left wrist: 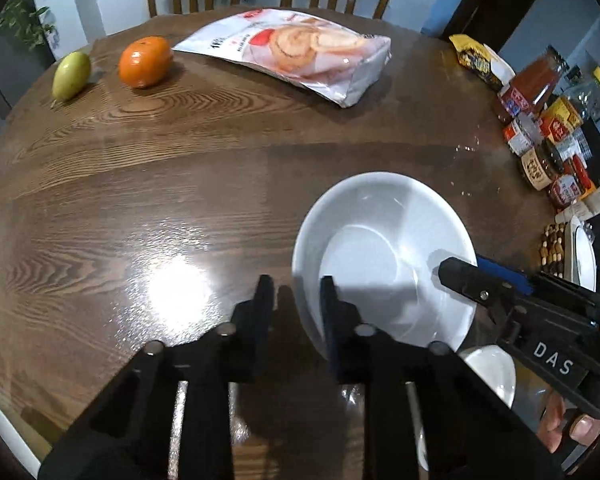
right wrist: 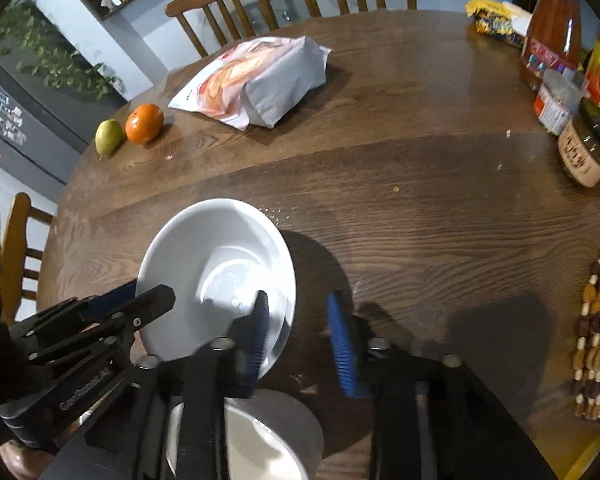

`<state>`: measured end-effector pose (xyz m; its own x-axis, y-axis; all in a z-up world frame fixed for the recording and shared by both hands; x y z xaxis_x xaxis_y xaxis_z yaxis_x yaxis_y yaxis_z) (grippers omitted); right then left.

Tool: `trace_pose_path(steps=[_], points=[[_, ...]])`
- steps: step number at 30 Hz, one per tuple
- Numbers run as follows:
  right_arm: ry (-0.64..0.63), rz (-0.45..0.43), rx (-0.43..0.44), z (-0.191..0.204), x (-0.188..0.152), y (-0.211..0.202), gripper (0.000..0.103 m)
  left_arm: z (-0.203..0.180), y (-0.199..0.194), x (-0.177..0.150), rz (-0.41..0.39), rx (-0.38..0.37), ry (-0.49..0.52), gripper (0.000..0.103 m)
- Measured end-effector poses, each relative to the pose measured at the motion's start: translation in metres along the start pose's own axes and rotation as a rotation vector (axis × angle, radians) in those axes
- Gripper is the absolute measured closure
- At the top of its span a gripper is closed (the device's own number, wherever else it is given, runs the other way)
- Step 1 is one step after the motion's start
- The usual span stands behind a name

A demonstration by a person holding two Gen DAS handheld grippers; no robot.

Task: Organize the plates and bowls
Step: 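Grasp opposite rims of the medium white bowl with both grippers, then lift the medium white bowl and carry it over the large white bowl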

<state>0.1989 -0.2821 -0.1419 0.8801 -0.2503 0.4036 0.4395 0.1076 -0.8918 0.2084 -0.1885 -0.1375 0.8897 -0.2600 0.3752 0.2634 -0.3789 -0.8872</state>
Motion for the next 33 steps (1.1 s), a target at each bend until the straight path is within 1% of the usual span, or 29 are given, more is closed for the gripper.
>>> trace_pose_path(steps=[2, 4, 5, 8, 11, 17, 22, 28, 33], points=[[-0.002, 0.009, 0.016, 0.001, 0.000, 0.005, 0.086, -0.002, 0.004, 0.000, 0.004, 0.005, 0.016, 0.088], [0.002, 0.009, 0.038, 0.003, -0.001, 0.005, 0.092, -0.004, 0.006, 0.000, 0.005, 0.002, 0.026, 0.093], [0.000, 0.006, 0.045, 0.005, 0.000, 0.005, 0.093, -0.004, 0.007, -0.001, 0.003, 0.006, 0.033, 0.092], [-0.003, -0.008, 0.030, 0.006, 0.000, 0.001, 0.094, -0.005, 0.008, -0.001, -0.008, 0.027, 0.054, 0.092], [0.004, -0.033, 0.046, 0.009, 0.003, -0.008, 0.094, -0.004, 0.000, 0.001, -0.034, 0.031, 0.055, 0.092], [-0.031, -0.119, 0.058, 0.026, 0.006, -0.044, 0.094, -0.007, -0.045, 0.006, -0.143, 0.052, 0.082, 0.093], [-0.049, -0.179, 0.085, 0.041, 0.003, -0.077, 0.094, -0.007, -0.080, 0.000, -0.217, 0.077, 0.099, 0.093], [-0.092, -0.233, 0.108, 0.065, -0.008, -0.111, 0.094, 0.003, -0.118, -0.018, -0.283, 0.090, 0.088, 0.092], [-0.137, -0.239, 0.132, 0.092, -0.024, -0.122, 0.094, 0.019, -0.144, -0.041, -0.326, 0.108, 0.055, 0.092]])
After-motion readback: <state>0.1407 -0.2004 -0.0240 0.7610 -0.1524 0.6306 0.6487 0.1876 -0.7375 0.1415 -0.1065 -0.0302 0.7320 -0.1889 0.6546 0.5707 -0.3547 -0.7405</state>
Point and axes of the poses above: each gripper's, at about its wrist camera, not at the fingertips, and y roughly the way its jaws point, z to its left, x to its top, the point moved 7 cm from there along y, roughly the way its jaws point, and after that the axes turned 8 degrees about -x, right-handed, at the moved point
